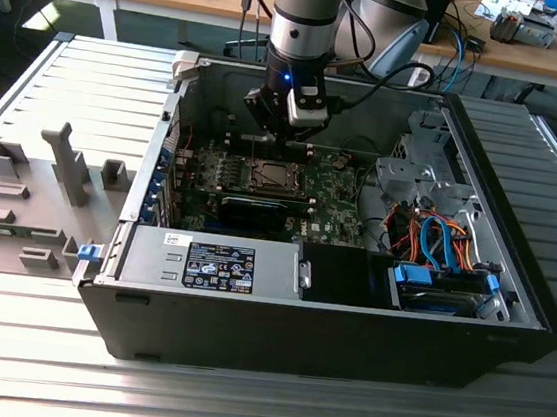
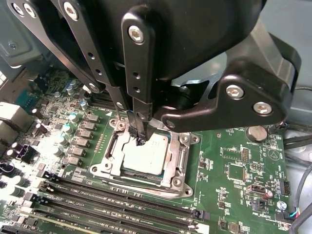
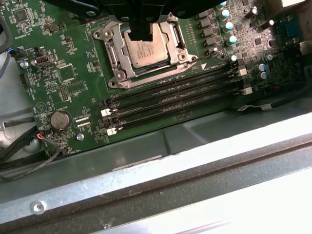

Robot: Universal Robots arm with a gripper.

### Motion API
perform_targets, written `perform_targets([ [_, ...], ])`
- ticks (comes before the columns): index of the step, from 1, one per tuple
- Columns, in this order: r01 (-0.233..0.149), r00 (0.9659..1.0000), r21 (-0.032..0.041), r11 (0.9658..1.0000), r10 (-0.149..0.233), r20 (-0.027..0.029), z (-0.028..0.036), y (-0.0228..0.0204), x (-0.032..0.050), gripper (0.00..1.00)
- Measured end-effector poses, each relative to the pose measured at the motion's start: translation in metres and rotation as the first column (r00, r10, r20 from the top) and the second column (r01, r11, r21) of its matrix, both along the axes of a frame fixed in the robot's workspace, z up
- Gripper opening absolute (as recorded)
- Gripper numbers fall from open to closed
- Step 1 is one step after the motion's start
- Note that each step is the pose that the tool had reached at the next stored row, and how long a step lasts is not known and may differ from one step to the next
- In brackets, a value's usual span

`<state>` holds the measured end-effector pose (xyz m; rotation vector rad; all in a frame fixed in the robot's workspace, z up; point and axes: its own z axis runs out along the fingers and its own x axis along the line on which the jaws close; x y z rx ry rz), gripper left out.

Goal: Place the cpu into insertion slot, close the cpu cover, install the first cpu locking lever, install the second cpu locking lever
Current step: 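Install the first cpu locking lever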

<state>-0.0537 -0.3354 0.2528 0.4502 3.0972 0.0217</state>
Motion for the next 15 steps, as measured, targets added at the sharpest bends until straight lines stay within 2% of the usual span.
perform_targets([
  [15, -0.034, 0.9994, 0.0, 0.9994, 0.034, 0.0, 0.0, 0.0, 0.0, 0.11],
])
